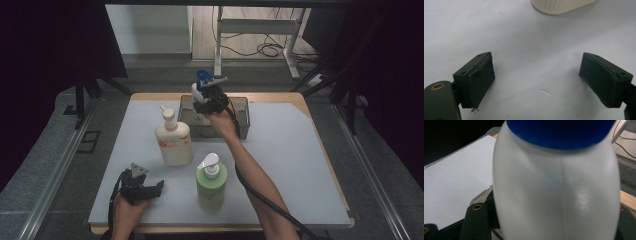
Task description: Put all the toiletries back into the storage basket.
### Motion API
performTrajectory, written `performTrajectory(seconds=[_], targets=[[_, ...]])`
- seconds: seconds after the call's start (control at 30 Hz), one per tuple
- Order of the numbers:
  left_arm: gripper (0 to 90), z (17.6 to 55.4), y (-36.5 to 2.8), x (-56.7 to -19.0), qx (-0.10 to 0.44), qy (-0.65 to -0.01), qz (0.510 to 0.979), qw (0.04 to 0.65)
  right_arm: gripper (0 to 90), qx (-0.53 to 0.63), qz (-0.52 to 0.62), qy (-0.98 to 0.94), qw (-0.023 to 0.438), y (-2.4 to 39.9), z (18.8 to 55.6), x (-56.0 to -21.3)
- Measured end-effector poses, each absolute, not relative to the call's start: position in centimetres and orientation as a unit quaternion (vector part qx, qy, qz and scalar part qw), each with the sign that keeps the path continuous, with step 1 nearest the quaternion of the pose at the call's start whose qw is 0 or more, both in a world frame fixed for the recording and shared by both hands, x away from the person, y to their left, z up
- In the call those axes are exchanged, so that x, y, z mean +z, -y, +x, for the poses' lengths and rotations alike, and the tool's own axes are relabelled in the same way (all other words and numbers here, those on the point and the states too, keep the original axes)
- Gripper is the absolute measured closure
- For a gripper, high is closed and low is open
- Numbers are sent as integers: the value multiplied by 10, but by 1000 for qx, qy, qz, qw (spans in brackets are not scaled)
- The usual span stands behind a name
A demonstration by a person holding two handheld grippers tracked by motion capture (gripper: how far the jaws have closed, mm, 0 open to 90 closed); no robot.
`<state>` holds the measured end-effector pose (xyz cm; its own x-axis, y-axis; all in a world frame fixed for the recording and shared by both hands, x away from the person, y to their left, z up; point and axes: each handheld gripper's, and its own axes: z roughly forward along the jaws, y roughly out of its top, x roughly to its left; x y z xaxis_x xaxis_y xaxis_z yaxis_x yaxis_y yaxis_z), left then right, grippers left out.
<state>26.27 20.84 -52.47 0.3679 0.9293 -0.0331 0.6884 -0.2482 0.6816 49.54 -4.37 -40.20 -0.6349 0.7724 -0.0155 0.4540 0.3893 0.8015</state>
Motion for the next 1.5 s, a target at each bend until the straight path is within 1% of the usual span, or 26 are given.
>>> performTrajectory(seconds=[0.1,0.17,0.33,0.47,0.63,0.9,1.07,1.23,1.5], targets=[[120,263,-209,-525,193,-528,766,312,348,398,376,-813,196,43,496,-403],[120,263,-208,-525,193,-528,766,312,314,398,369,-817,197,43,495,-404],[120,263,-209,-525,193,-527,767,311,265,384,355,-825,213,43,493,-407],[120,263,-209,-525,193,-527,766,311,248,388,351,-827,205,48,491,-408],[120,263,-209,-525,193,-527,766,312,261,397,347,-829,189,57,485,-409],[120,263,-209,-525,193,-527,766,312,317,402,341,-833,168,71,476,-413],[120,263,-209,-525,193,-527,767,312,374,397,344,-835,161,80,472,-416],[120,263,-209,-525,193,-527,766,312,452,396,349,-836,153,91,469,-420],[120,263,-209,-525,194,-527,767,312,594,387,354,-837,155,107,469,-427]])
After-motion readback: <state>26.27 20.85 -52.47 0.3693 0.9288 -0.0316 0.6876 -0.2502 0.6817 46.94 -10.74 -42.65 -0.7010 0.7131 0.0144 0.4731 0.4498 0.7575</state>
